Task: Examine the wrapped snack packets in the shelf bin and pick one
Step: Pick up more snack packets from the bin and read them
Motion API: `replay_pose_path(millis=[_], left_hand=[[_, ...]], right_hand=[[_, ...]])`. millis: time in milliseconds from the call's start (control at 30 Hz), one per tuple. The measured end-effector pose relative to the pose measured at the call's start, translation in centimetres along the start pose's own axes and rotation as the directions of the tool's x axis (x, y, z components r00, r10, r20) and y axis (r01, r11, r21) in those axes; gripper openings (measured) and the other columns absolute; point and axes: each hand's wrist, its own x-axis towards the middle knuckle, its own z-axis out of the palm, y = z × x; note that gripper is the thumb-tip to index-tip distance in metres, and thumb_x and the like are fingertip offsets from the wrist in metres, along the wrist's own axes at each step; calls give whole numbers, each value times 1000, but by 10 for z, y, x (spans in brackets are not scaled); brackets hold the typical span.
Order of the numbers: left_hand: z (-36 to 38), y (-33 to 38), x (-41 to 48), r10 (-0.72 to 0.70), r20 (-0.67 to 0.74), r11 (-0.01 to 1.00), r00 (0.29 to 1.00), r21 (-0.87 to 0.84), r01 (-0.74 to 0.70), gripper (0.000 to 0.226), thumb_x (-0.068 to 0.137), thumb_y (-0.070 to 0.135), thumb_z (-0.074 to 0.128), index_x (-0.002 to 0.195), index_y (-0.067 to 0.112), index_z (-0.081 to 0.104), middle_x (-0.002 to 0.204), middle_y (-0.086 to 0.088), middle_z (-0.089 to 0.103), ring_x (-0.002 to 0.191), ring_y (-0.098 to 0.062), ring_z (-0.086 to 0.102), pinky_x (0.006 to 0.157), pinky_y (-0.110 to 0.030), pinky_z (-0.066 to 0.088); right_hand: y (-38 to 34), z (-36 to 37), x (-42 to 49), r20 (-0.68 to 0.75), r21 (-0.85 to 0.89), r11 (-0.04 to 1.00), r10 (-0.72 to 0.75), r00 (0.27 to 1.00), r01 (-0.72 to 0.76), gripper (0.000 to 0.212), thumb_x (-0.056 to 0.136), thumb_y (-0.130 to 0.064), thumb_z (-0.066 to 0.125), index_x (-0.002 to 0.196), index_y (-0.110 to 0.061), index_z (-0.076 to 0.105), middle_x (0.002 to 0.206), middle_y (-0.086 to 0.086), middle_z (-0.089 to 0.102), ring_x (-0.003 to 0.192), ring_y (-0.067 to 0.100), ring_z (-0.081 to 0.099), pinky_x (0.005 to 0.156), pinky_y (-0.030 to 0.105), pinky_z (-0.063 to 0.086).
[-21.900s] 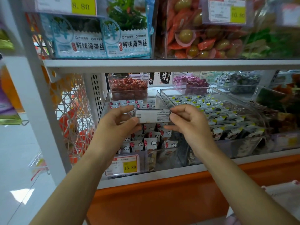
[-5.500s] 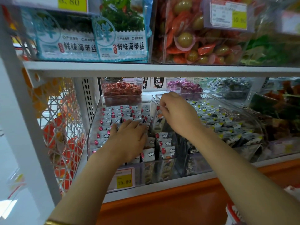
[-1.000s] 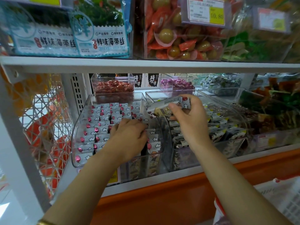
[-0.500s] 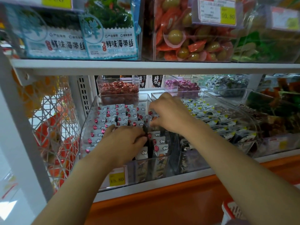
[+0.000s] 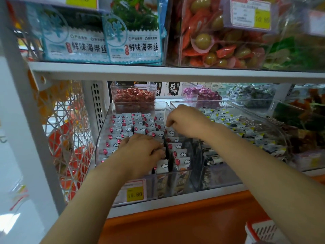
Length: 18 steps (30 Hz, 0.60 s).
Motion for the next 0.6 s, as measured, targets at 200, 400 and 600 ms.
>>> replay_pose_path(millis=[200,400,600], left_hand=[[-2,-2,1,-28,-31,1000,999,9,29,33,97,34,37,117,23,60,120,2,57,118,-22,43,104,-45,32],[-9,-4,-1,-78,-133,992,988,-111,63,25,94,21,46,109,14,64,110,-3,59,105,-23,50,95,-42,42],[-15,-3,-5,-159,-333,966,929,-248,76,29,95,15,46,118,16,63,125,-3,58,110,-18,53,86,-19,36]], right_hand=[[0,13,22,12,-147,989,-13,1000,15,25,89,-7,54,110,-15,65,115,11,57,116,28,45,85,34,40],[-2,17,28,24,-210,977,-38,999,42,15,87,-1,52,96,-7,62,104,11,59,109,28,47,78,32,37],[3,-7,-1,-303,46,998,43,952,-30,6,91,-3,46,91,-5,51,93,11,59,85,26,56,74,43,51]])
